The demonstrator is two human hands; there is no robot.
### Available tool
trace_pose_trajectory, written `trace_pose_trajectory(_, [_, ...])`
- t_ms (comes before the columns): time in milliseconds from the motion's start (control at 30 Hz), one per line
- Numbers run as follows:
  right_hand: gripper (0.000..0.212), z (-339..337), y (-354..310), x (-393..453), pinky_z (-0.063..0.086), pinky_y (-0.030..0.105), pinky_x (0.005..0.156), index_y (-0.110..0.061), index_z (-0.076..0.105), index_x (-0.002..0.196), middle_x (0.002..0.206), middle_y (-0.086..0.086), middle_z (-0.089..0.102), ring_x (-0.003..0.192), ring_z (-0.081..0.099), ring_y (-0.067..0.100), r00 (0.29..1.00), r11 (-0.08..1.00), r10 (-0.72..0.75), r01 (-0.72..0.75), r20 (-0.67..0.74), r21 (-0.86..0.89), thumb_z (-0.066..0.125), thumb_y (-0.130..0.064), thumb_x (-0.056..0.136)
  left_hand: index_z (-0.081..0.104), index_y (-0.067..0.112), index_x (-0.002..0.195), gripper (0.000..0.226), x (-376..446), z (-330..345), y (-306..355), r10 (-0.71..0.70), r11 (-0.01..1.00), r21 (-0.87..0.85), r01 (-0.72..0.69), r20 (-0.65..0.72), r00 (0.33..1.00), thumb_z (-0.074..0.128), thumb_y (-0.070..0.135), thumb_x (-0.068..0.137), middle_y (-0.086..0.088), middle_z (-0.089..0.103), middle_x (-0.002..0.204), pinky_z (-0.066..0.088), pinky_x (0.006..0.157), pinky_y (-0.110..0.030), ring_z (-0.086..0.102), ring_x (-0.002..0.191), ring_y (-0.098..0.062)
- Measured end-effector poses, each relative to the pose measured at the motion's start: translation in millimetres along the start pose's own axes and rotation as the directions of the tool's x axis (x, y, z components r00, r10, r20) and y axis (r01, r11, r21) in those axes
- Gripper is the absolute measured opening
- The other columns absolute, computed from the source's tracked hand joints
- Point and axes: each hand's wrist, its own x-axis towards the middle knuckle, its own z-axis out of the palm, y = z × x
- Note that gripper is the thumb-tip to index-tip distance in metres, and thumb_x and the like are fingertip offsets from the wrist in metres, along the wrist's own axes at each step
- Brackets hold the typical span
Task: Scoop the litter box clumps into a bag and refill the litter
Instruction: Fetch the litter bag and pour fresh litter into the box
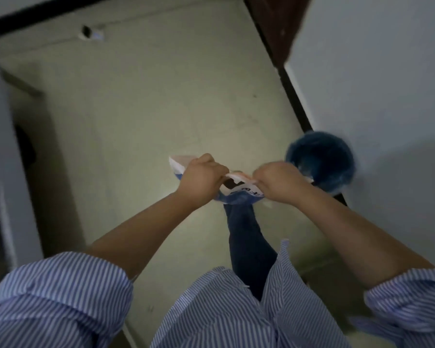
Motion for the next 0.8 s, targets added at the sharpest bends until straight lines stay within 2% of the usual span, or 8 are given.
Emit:
trace_pose_trajectory(100, [0.022, -73.8, 0.2, 87.9, 0.037, 0.027, 0.063, -0.01, 0.062, 0.107, 0.106, 0.007, 0.063, 0.095, 0.06, 0.024, 0.99, 0.99, -0.101, 0.091, -0.093, -0.112, 0.047, -0.016, 0.091, 0.067, 0.008, 0.058, 0.018, 28.1, -45.5, -82.1, -0.188, 0.978, 0.094, 0.186, 0.007, 0.982, 0.082, -0.001, 0.051, -0.002, 0.065, 0.054, 0.042, 0.047, -0.017, 0.061, 0.059, -0.023])
trace_pose_trajectory(167, [0.022, -125.0, -1.2, 147.5, 0.03, 0.024, 0.053, -0.009, 0.062, 0.107, 0.107, 0.008, 0.063, 0.095, 0.06, 0.025, 0.974, 0.965, -0.207, 0.188, -0.089, -0.182, 0.046, -0.013, 0.091, 0.064, 0.011, 0.051, 0.029, 43.7, -73.4, -141.5, -0.189, 0.976, 0.095, 0.194, -0.063, 0.98, 0.086, 0.0, 0.037, 0.001, 0.06, 0.045, 0.037, 0.04, -0.012, 0.058, 0.048, -0.021])
trace_pose_trajectory(267, [0.026, -203.4, -12.6, 226.3, 0.033, 0.026, 0.061, -0.008, 0.059, 0.113, 0.112, 0.009, 0.062, 0.1, 0.06, 0.026, 0.954, 0.929, -0.295, 0.274, -0.048, -0.25, 0.048, -0.011, 0.09, 0.064, 0.011, 0.047, 0.039, 61.8, -109.2, -222.6, -0.236, 0.963, 0.124, 0.24, -0.047, 0.971, 0.085, -0.001, 0.017, 0.002, 0.057, 0.041, 0.033, 0.038, -0.009, 0.055, 0.04, -0.018])
trace_pose_trajectory(367, [0.03, -270.9, -31.1, 294.0, 0.033, 0.029, 0.067, -0.009, 0.054, 0.12, 0.115, 0.01, 0.06, 0.104, 0.058, 0.027, 0.933, 0.898, -0.355, 0.32, -0.065, -0.302, 0.047, -0.011, 0.091, 0.064, 0.012, 0.051, 0.026, 73.4, -144.5, -295.3, -0.272, 0.945, 0.148, 0.292, -0.143, 0.952, 0.072, -0.006, 0.034, 0.004, 0.058, 0.044, 0.03, 0.036, -0.011, 0.054, 0.042, -0.017])
trace_pose_trajectory(433, [0.03, -315.2, -44.8, 341.7, 0.033, 0.029, 0.067, -0.01, 0.053, 0.121, 0.115, 0.009, 0.06, 0.105, 0.057, 0.027, 0.912, 0.864, -0.405, 0.357, -0.069, -0.355, 0.047, -0.012, 0.091, 0.064, 0.015, 0.051, 0.016, 81.9, -167.8, -347.8, -0.287, 0.921, 0.188, 0.341, -0.264, 0.921, 0.055, 0.003, 0.05, 0.007, 0.058, 0.045, 0.027, 0.038, -0.016, 0.054, 0.042, -0.014])
trace_pose_trajectory(533, [0.026, -378.2, -72.9, 415.6, 0.031, 0.028, 0.067, -0.009, 0.056, 0.116, 0.116, 0.008, 0.059, 0.106, 0.056, 0.026, 0.885, 0.803, -0.464, 0.406, -0.029, -0.436, 0.048, -0.012, 0.091, 0.066, 0.016, 0.053, 0.034, 90.0, -197.2, -433.3, -0.308, 0.897, 0.197, 0.395, -0.364, 0.879, 0.033, 0.012, 0.059, 0.006, 0.059, 0.046, 0.029, 0.037, -0.015, 0.054, 0.042, -0.014])
trace_pose_trajectory(700, [0.028, -473.8, -129.2, 541.4, 0.03, 0.027, 0.058, -0.009, 0.056, 0.116, 0.114, 0.009, 0.059, 0.103, 0.058, 0.026, 0.88, 0.741, -0.471, 0.431, 0.059, -0.515, 0.042, -0.008, 0.092, 0.069, 0.011, 0.06, 0.021, 94.8, -248.5, -589.0, -0.286, 0.911, 0.184, 0.368, -0.36, 0.888, 0.06, -0.001, 0.045, -0.001, 0.063, 0.051, 0.04, 0.037, -0.015, 0.057, 0.042, -0.019])
trace_pose_trajectory(800, [0.027, -524.0, -163.8, 610.0, 0.031, 0.026, 0.065, -0.009, 0.057, 0.114, 0.112, 0.009, 0.061, 0.101, 0.059, 0.027, 0.885, 0.754, -0.461, 0.432, 0.07, -0.495, 0.042, -0.01, 0.092, 0.067, 0.013, 0.054, 0.011, 97.1, -287.7, -674.8, -0.268, 0.917, 0.206, 0.34, -0.312, 0.912, 0.059, 0.006, 0.05, 0.0, 0.06, 0.046, 0.037, 0.037, -0.014, 0.055, 0.04, -0.018])
